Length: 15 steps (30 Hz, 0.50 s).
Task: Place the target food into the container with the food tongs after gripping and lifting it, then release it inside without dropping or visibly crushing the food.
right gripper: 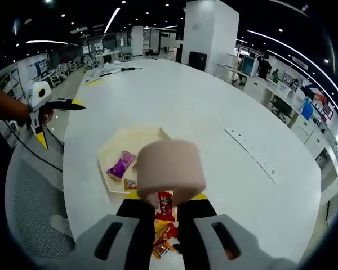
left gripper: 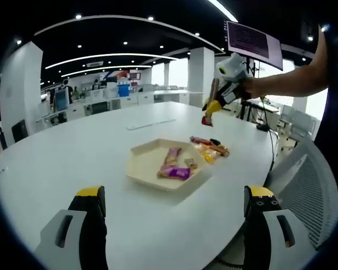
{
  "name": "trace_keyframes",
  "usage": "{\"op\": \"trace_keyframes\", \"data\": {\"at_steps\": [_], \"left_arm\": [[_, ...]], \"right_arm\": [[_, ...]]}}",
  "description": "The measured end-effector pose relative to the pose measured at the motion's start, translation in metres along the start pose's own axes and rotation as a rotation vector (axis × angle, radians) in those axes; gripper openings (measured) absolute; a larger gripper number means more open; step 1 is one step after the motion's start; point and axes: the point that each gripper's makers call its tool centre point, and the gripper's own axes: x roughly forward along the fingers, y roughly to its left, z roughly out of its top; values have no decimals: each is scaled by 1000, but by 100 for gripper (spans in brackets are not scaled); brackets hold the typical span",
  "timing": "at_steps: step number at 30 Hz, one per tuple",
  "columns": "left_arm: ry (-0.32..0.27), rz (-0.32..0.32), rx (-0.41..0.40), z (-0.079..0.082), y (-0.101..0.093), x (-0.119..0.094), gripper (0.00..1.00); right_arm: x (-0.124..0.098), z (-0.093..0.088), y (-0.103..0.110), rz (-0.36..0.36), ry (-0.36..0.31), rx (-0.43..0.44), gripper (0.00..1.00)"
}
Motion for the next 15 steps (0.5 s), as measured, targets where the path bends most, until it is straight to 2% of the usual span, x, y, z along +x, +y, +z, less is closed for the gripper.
{"op": "trace_keyframes", "data": {"at_steps": [3,15], "left_arm": [[0,1,2,0,0,0,100],[2,-3,3,0,-1,0,100]], "right_arm": [[7,16,7,29,-3,-42,13],[35,69,17,96,-31,-103,13]]}}
